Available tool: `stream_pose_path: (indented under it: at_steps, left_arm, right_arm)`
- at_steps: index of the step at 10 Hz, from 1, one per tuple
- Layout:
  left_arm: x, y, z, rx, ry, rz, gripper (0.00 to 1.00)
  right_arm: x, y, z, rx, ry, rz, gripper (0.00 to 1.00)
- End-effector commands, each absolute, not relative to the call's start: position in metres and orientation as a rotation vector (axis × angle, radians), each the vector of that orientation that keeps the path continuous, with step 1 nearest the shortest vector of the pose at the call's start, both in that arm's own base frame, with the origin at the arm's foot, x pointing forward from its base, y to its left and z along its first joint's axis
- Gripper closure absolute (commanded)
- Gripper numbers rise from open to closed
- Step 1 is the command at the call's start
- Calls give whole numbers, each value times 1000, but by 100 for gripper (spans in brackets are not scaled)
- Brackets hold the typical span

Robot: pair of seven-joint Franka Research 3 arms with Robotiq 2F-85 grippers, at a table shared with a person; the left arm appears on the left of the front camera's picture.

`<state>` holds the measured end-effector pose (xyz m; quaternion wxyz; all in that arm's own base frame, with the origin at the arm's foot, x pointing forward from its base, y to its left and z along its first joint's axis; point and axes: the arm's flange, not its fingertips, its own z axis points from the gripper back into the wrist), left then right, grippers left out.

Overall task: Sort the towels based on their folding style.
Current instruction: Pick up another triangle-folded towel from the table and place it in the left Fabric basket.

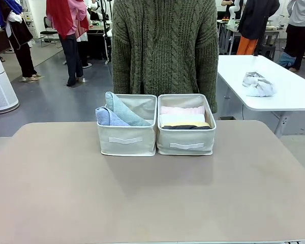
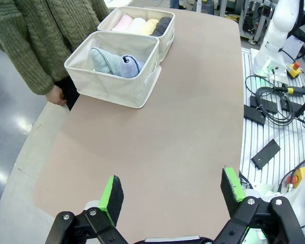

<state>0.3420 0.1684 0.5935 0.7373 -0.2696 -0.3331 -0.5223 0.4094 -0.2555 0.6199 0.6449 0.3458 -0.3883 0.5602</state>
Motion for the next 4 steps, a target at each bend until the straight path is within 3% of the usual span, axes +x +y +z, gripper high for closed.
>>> stream_pose_path:
  at_steps: [1,4]
  left_arm:
    - [341,168,590,-583,-761,-1159,0]
    - [341,168,590,-583,-761,-1159,0]
  right_arm:
    - [409,-257,620,791,-866,1292,0]
    - [409,-257,620,791,-866,1292,0]
